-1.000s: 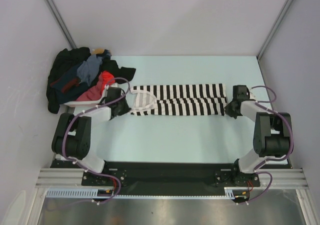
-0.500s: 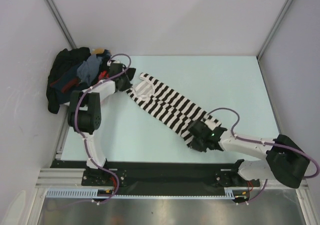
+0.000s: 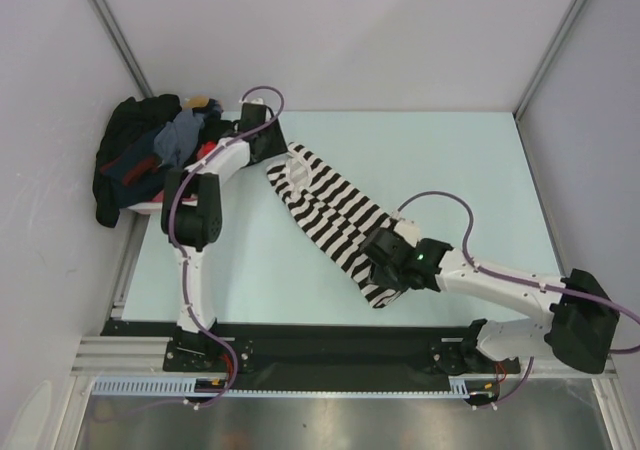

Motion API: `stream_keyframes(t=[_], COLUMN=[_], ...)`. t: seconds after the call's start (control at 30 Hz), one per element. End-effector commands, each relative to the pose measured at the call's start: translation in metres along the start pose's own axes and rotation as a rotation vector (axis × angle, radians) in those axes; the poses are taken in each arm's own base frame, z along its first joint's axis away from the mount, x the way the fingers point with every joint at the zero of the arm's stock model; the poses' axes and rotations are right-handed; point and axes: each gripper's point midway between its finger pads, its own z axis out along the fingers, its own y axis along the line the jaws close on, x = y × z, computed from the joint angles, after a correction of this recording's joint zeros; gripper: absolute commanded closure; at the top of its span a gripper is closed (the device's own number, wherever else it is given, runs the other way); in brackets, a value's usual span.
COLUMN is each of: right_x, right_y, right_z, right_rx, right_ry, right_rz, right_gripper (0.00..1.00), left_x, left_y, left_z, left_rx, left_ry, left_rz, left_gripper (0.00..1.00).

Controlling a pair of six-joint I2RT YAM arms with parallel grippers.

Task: Fold and stack the tank tops
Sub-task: Fold the tank top

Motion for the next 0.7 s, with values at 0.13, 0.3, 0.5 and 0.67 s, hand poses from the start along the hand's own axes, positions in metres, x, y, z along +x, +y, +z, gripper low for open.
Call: stream_keyframes(t=[0.13, 0.3, 0.5, 0.67], right_x=[-0.085, -0.132, -0.150, -0.135], right_y=[-0.060, -0.117, -0.151, -0.150], right_z=[-0.008, 0.000, 0.022, 0.042], right_rx=[0.072, 0.152, 0.154, 0.088], right_ry=[-0.151, -0.226, -0.192, -0.121], right_rz=[0.040, 0.166, 0.270, 0.292], right_gripper=[0.54, 0.52, 0.51, 0.57], left_x=[-0.001, 0.033, 0.096, 0.169], left_y=[0.049, 0.065, 0.011, -0.030], left_z=[-0.056, -0.093, -0.152, -0.202], left_rx=[-0.129, -0.110, 0.073, 0.242], left_ry=[-0.050, -0.048, -0.044, -0.005], left_rz=[-0.062, -0.083, -0.043, -0.029], left_gripper=[0.38, 0.38, 0.35, 0.28])
